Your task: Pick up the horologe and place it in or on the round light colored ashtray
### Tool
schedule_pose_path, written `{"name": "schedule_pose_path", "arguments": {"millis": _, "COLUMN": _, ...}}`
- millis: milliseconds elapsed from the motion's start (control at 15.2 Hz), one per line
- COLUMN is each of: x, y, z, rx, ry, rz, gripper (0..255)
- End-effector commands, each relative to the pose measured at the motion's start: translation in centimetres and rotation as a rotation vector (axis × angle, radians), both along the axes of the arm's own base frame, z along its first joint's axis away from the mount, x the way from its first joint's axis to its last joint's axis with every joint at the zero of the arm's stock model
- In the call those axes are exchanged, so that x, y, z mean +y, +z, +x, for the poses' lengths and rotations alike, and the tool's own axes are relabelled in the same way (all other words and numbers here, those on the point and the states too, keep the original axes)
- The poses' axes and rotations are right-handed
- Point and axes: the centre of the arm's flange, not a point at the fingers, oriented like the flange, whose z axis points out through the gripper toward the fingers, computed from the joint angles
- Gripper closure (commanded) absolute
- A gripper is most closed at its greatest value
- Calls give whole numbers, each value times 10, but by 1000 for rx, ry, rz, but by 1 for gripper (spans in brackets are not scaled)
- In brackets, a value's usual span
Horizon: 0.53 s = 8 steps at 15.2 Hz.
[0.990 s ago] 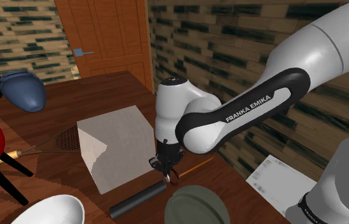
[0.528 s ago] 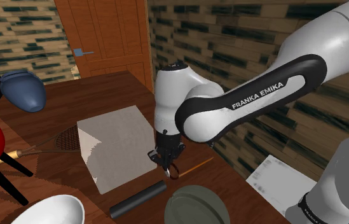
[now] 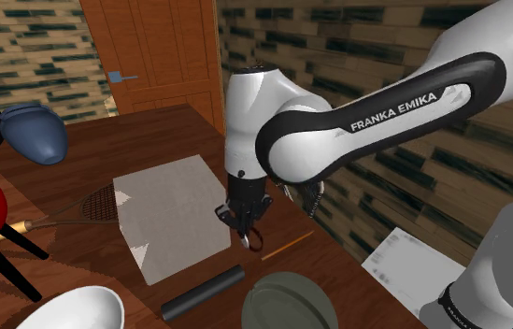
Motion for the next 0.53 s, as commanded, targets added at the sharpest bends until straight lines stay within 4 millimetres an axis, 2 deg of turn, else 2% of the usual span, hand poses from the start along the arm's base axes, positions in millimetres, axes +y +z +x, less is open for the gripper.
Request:
{"name": "schedule_pose_path", "arguments": {"millis": 0, "x": 0, "y": 8, "z": -1, "rx": 0, "ry": 0, "rz": 0, "gripper": 255}}
{"name": "schedule_pose_path", "arguments": {"millis": 462, "x": 13, "y": 25, "z": -91, "rx": 0, "ry": 0, "rz": 0, "gripper": 255}}
